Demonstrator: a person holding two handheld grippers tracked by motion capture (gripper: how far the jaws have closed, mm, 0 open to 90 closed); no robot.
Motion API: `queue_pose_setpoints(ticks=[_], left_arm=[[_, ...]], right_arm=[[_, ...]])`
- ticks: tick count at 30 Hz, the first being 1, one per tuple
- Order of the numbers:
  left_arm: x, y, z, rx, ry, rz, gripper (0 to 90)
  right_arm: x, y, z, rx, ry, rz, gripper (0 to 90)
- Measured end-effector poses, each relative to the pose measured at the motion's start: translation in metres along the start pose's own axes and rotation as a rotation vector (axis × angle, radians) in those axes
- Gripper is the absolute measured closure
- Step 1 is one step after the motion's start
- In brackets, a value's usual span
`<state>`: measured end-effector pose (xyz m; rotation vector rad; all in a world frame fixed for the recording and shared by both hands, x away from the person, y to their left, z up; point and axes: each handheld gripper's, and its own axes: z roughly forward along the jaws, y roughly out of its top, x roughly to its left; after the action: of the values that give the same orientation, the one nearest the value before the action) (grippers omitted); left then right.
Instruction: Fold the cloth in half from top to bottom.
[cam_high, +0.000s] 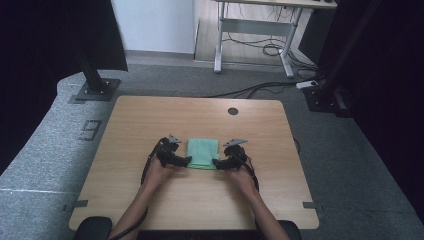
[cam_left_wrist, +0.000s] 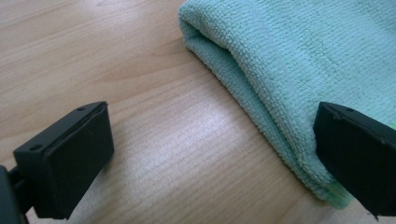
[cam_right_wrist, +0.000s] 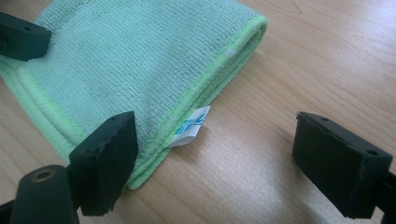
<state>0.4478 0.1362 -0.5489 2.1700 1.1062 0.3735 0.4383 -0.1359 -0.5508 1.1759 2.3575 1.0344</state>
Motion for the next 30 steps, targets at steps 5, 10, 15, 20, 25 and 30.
queue_pose_setpoints(ticks=[5, 10, 15, 20, 25, 30], left_arm=[[0.001, 0.001, 0.0, -0.001, -0.005, 0.0, 0.1], [0.001, 0.0, 0.0, -0.003, -0.011, -0.002, 0.1], [0.003, 0.0, -0.002, -0.008, -0.028, -0.014, 0.1], [0.002, 0.001, -0.009, -0.023, -0.046, -0.044, 0.8], [-0.006, 0.004, -0.024, -0.038, -0.039, 0.025, 0.9], [-0.013, 0.004, -0.042, -0.059, -0.053, 0.064, 0.5]], right_arm=[[-0.002, 0.001, 0.002, -0.008, 0.002, -0.001, 14.2], [-0.001, -0.001, 0.001, -0.021, -0.001, 0.006, 14.0], [-0.003, -0.002, 0.0, -0.036, 0.029, 0.025, 14.2], [-0.003, 0.0, -0.007, -0.053, 0.041, 0.005, 14.0], [-0.002, 0.004, -0.02, -0.07, 0.043, -0.02, 13.7], [0.0, 0.005, -0.036, -0.076, 0.043, -0.043, 12.7]])
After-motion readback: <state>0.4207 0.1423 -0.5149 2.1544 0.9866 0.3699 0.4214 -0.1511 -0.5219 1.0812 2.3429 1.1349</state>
